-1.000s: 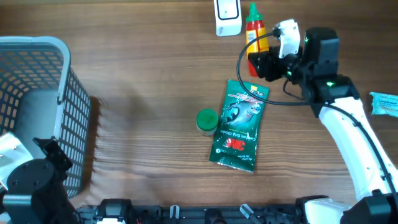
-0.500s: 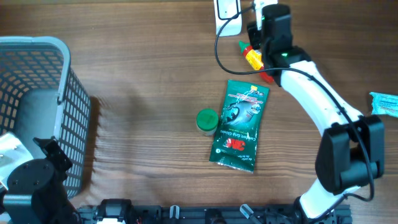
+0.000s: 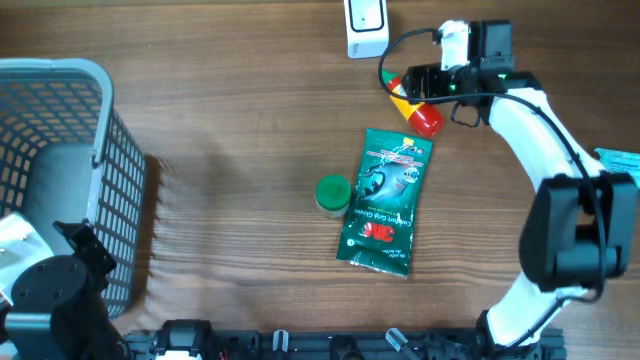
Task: Scan the item barcode
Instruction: 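Rotate the sauce bottle barcode toward the white scanner and hold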
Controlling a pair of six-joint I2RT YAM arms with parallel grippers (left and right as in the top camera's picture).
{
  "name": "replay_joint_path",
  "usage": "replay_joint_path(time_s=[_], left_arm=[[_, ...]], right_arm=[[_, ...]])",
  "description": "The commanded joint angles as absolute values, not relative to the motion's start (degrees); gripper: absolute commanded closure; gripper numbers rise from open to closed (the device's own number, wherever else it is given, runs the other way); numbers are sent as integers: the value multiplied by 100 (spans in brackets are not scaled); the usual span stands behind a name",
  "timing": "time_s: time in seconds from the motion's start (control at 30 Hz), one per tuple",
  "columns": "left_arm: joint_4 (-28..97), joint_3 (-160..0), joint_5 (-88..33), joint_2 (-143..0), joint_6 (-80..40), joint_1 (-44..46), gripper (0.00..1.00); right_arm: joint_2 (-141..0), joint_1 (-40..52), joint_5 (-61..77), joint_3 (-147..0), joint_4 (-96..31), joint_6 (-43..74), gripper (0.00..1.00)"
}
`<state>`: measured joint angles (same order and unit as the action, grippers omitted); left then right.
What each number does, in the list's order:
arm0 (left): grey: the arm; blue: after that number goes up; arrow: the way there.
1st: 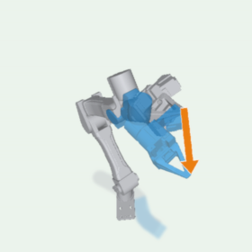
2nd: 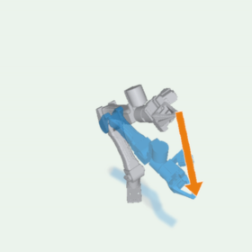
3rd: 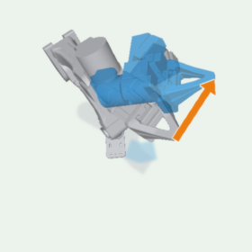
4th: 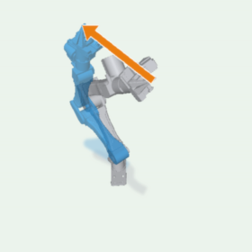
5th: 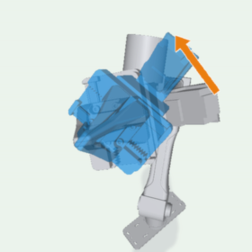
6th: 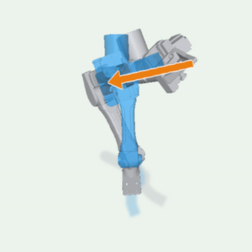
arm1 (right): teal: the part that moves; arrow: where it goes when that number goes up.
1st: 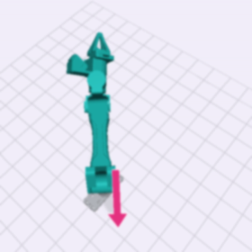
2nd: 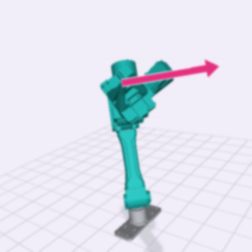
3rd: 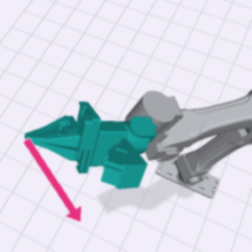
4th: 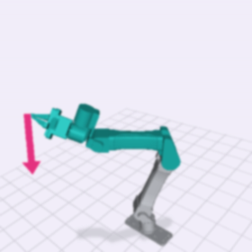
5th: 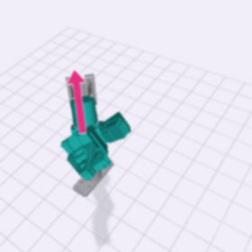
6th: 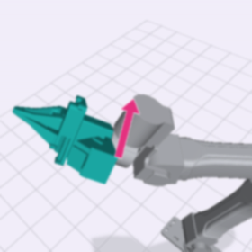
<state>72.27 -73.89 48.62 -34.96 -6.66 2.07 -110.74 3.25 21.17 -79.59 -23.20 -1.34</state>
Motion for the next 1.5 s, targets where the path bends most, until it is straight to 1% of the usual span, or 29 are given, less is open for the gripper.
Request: replay_joint_path(time_s=[0.0, 0.07, 0.17, 0.23, 0.3, 0.37, 0.47, 0.5, 0.53, 0.6, 0.63, 0.73, 0.8, 0.83, 0.87, 0.93, 0.97, 1.0, 1.03, 1.1, 1.17, 1.2, 1.27, 1.33, 1.4, 1.47], left_arm=[[7210, -7422, 4930, -3496, -624, 158, 0], [7210, -7422, 4930, -3496, -624, 158, 0], [7210, -7422, 4932, -3496, -626, 158, 0], [7210, -7422, 4932, -3496, -624, 158, 0], [7210, -7422, 4932, -3496, -624, 158, 0], [7210, -7422, 4932, -3496, -624, 158, 0], [7210, -7422, 4932, -3496, -626, 158, 0], [7210, -7422, 4932, -3496, -624, 158, 0], [7210, -7422, 4930, -3496, -624, 158, 0], [7210, -7422, 4932, -3496, -624, 158, 0], [7210, -7422, 4932, -3496, -626, 158, 0], [7210, -7422, 4930, -3496, -624, 158, 0], [7210, -7422, 4932, -3496, -624, 158, 0], [7210, -7422, 4930, -3496, -624, 158, 0], [7210, -7422, 4932, -3496, -624, 158, 0], [7210, -7422, 4932, -3496, -624, 158, 0], [7210, -7422, 4932, -3496, -624, 158, 0], [7210, -7422, 4930, -3496, -624, 158, 0], [7210, -7422, 4930, -3496, -624, 158, 0], [7210, -7422, 4932, -3496, -624, 158, 0], [7210, -7422, 4932, -3496, -624, 158, 0], [7210, -7422, 4932, -3498, -624, 158, 0], [7210, -7422, 4932, -3496, -624, 158, 0], [7210, -7422, 4930, -3496, -626, 158, 0], [7210, -7422, 4932, -3496, -624, 158, 0], [7210, -7422, 4930, -3496, -624, 158, 0]], right_arm=[[-11577, 71, 3479, -8044, -2510, 386, 0], [-11579, 78, 3441, -8047, -2864, -126, 0], [-11603, 1, 3089, -8040, -3326, -126, 0], [-11603, -172, 3153, -8040, -3492, 438, 0], [-11605, -390, 3732, -8038, -3509, 628, 0], [-11611, -436, 3820, -8036, -3551, 666, 0], [-11985, -467, 3892, -8036, -3142, 1055, 1], [-12171, -480, 4121, -8036, -3041, 1052, 1], [-12387, -480, 4525, -8036, -2963, 1050, 3], [-12720, -467, 4823, -8036, -2921, 1039, 8], [-12785, -438, 5033, -8036, -3046, 711, 9], [-12761, -353, 5382, -8073, -3546, -45, 10], [-12761, -340, 5363, -8082, -3625, -152, 10], [-12761, -338, 5360, -8119, -3634, -150, 12], [-12761, -338, 5347, -8215, -3699, -132, 17], [-12761, -333, 5100, -8455, -3833, -12, 24], [-12761, -325, 4595, -8694, -3861, 338, 28], [-12761, -281, 4268, -8838, -3787, 471, 27], [-12761, -217, 4261, -8851, -3680, 484, 25], [-12763, -30, 4259, -8851, -3614, 451, 23], [-12763, 268, 4193, -8851, -3557, 281, 25], [-12763, 475, 3822, -8851, -3638, 272, 27], [-12763, 609, 3675, -8851, -3813, 148, 31], [-12761, 735, 3144, -8925, -3977, 176, 34], [-12761, 858, 2261, -9310, -4346, 602, 37], [-12761, 967, 2204, -9690, -4574, 532, 37]])
